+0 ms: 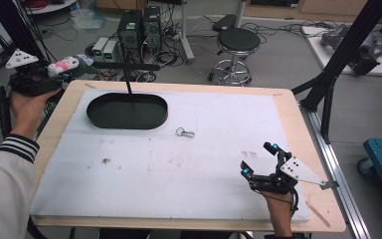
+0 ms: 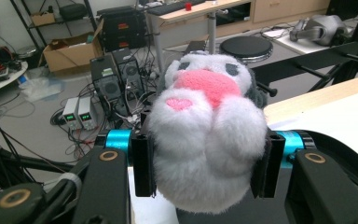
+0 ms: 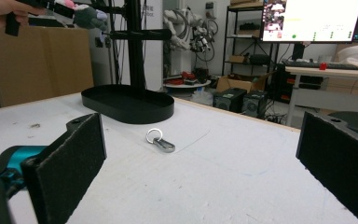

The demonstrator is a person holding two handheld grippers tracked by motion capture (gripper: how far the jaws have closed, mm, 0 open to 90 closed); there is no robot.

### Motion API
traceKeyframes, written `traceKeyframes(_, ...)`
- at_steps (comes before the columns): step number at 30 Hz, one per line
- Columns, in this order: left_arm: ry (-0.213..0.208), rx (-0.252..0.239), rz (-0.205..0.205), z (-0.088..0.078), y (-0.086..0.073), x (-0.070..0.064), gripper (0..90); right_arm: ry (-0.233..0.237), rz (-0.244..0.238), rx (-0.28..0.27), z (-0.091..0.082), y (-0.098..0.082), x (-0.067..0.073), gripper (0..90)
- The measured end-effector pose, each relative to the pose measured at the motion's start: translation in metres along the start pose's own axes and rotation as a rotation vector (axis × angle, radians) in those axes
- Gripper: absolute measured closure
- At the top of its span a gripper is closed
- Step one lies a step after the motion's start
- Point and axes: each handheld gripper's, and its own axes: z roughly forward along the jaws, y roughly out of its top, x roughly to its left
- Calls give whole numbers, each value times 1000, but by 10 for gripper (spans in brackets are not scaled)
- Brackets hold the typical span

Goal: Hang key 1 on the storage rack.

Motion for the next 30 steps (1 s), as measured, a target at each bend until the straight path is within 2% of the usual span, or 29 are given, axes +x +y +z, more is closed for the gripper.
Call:
traceKeyframes(2,2,4,14,-1,1,-1,532,0,0,0,0,0,0,7)
traceKeyframes(8,5,-8,-5,0,0,0,532,5,-4,-1,1,0,1,7)
traceKeyframes(16,8,-13,14,3,9,-4,532,3,-4,3,1,0,1,6)
traceKeyframes(20,7,-10,27,8,13,-7,532,3,-9,1,2,0,1,6)
traceKeyframes(24,-2,-12,11,14,13,-11,532,4,-1,1,1,0,1,7)
traceKeyframes(30,-18,8,19,21,11,-17,532,2,-4,-2,1,-1,0,6)
